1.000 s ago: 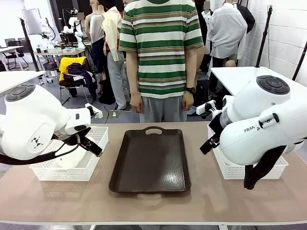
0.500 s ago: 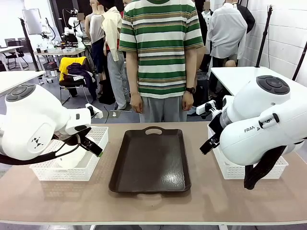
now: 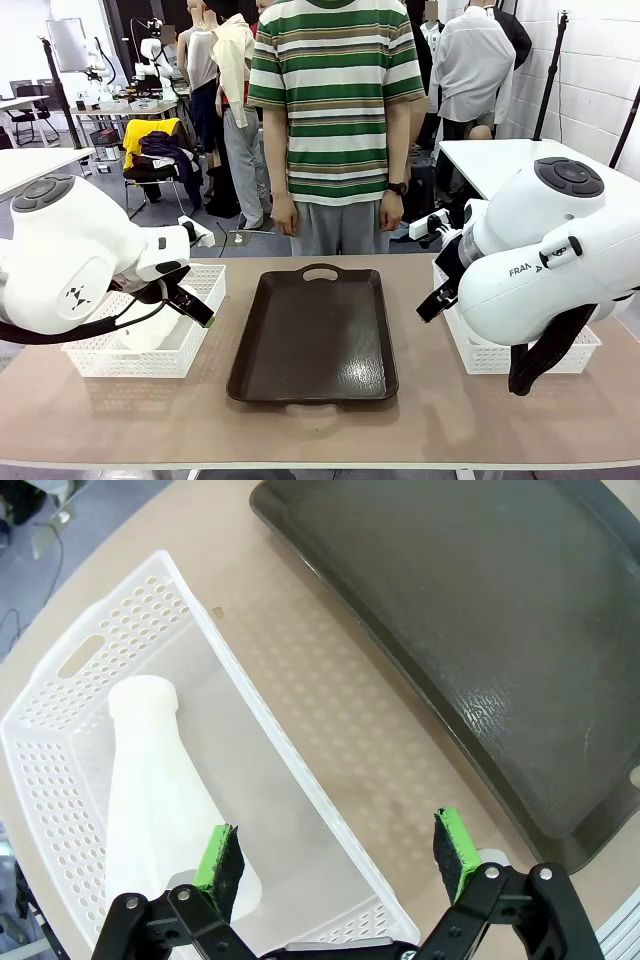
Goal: Prepare the laboratory tools.
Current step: Pick up the Big flask that the person points to.
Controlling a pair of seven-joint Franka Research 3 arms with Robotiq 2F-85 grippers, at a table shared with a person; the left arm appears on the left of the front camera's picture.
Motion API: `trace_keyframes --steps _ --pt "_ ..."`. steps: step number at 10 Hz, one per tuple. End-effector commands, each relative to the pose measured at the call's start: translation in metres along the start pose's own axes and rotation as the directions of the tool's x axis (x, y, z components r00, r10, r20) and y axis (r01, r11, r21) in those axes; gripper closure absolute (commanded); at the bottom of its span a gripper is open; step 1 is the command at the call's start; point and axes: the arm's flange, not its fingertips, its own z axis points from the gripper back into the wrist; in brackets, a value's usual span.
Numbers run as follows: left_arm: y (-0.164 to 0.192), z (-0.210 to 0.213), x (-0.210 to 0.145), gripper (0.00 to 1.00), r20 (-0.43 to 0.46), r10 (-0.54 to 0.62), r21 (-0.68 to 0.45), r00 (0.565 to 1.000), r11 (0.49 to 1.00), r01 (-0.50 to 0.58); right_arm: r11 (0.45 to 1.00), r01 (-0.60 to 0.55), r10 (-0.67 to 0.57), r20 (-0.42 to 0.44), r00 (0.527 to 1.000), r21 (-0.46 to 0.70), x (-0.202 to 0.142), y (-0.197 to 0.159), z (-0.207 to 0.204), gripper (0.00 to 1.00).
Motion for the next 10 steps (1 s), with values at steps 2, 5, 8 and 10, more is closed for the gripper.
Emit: trace_keyframes --steps 2,5,8,10 --pt "0.001 0.0 0.0 0.0 0.0 0.003 0.0 1.0 1.0 -0.003 1.0 0.001 -0.001 0.0 1.0 0.0 0.0 0.0 0.0 0.0" --pt "0.0 0.0 0.0 0.0 0.0 0.0 0.0 1.0 1.0 0.0 1.0 0.0 0.0 0.0 1.0 0.0 0.0 0.0 0.0 0.0" --pt "0.012 0.05 -0.001 0.0 0.109 0.031 0.05 0.994 0.998 -0.037 0.992 0.125 -0.125 0.047 0.991 0.0 -0.001 -0.016 0.047 0.0" --pt "0.024 0.096 -0.01 0.0 0.189 0.075 -0.032 0.979 0.997 -0.07 0.984 0.172 -0.175 0.085 0.981 0.047 -0.001 -0.028 0.089 0.0"
